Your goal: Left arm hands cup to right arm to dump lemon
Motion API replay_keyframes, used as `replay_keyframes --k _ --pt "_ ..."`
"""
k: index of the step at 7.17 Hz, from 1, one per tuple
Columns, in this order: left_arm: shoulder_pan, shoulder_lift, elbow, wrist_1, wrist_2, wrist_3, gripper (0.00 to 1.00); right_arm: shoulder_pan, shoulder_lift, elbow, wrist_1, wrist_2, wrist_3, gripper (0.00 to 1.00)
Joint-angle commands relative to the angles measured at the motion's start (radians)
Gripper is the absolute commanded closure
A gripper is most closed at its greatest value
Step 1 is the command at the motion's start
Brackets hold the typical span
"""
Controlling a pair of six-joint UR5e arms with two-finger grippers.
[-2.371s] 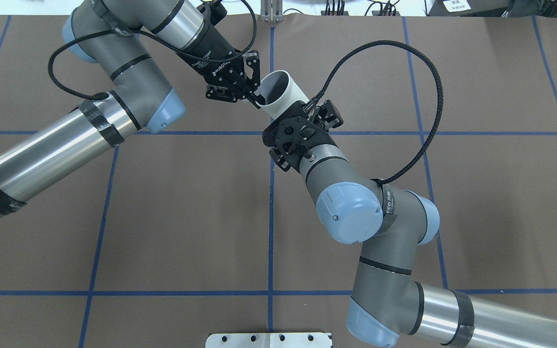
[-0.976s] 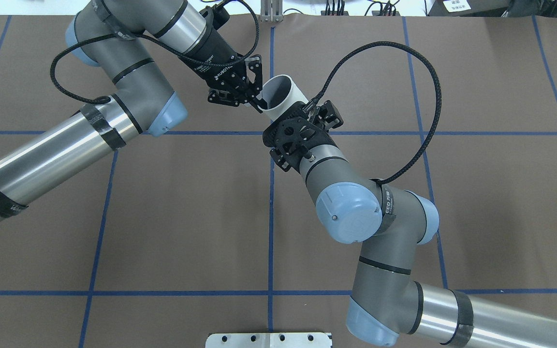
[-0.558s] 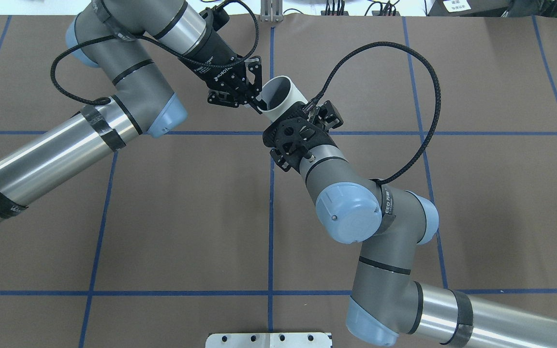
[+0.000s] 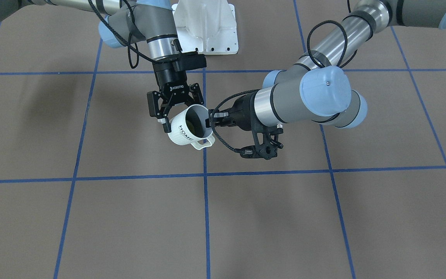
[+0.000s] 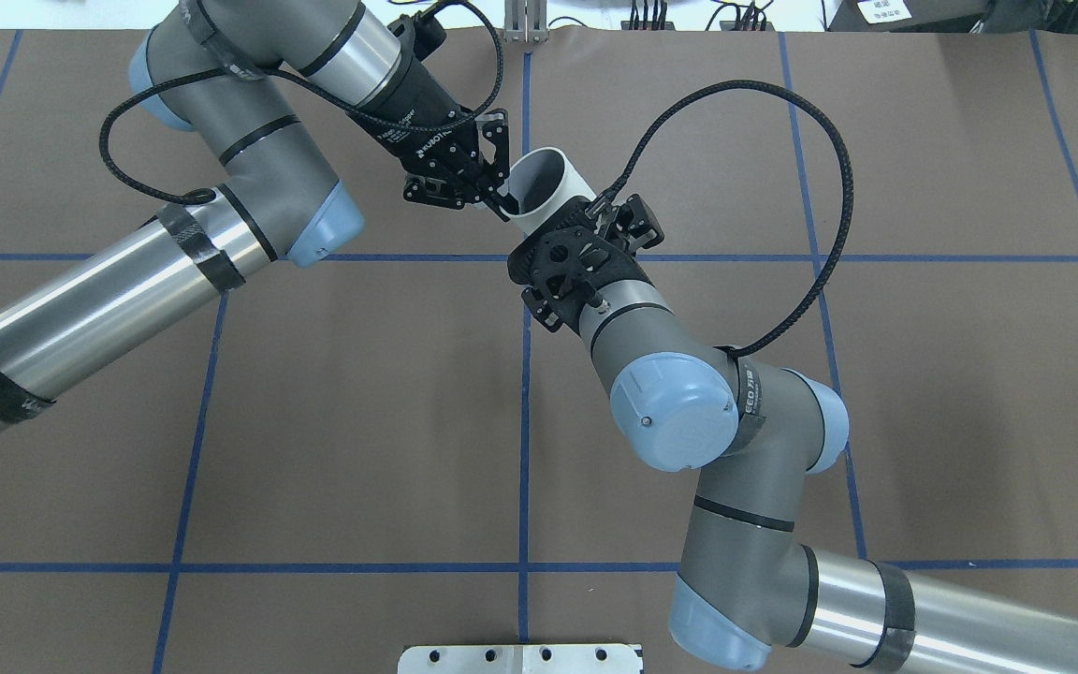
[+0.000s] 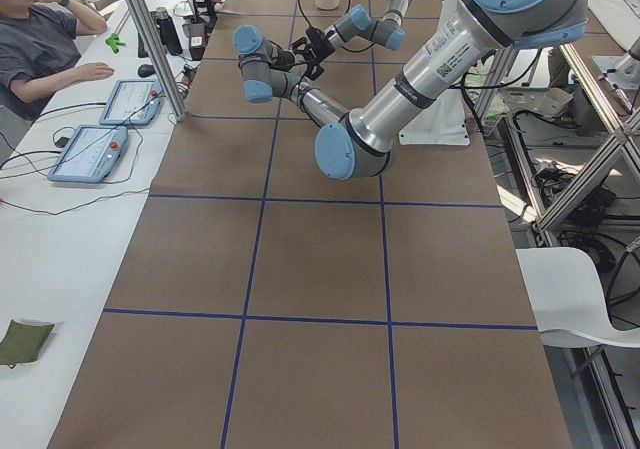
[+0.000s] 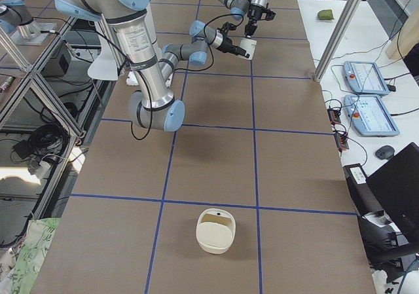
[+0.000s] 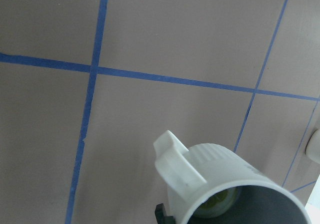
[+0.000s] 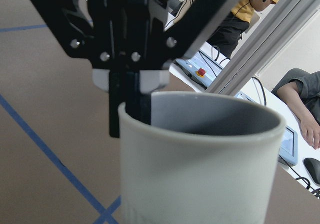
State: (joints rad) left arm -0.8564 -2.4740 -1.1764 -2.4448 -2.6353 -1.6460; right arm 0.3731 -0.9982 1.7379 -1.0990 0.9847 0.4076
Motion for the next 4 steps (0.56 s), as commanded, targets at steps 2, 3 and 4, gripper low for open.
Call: replay_keyframes --k 2,3,4 --pt "0.002 0.001 0.000 -0.006 -0.005 0.005 0.47 0.001 0.006 0.000 -0.002 0.003 0.037 0.80" --pt "0.011 -0.002 0.000 -0.011 0.003 0.005 0.00 0.001 0.006 0.002 -0.018 0.003 0.043 0.86" --pt "0.011 0.000 -0.003 -0.011 0.005 0.014 0.00 0.003 0.001 0.003 -0.016 0.003 0.043 0.86"
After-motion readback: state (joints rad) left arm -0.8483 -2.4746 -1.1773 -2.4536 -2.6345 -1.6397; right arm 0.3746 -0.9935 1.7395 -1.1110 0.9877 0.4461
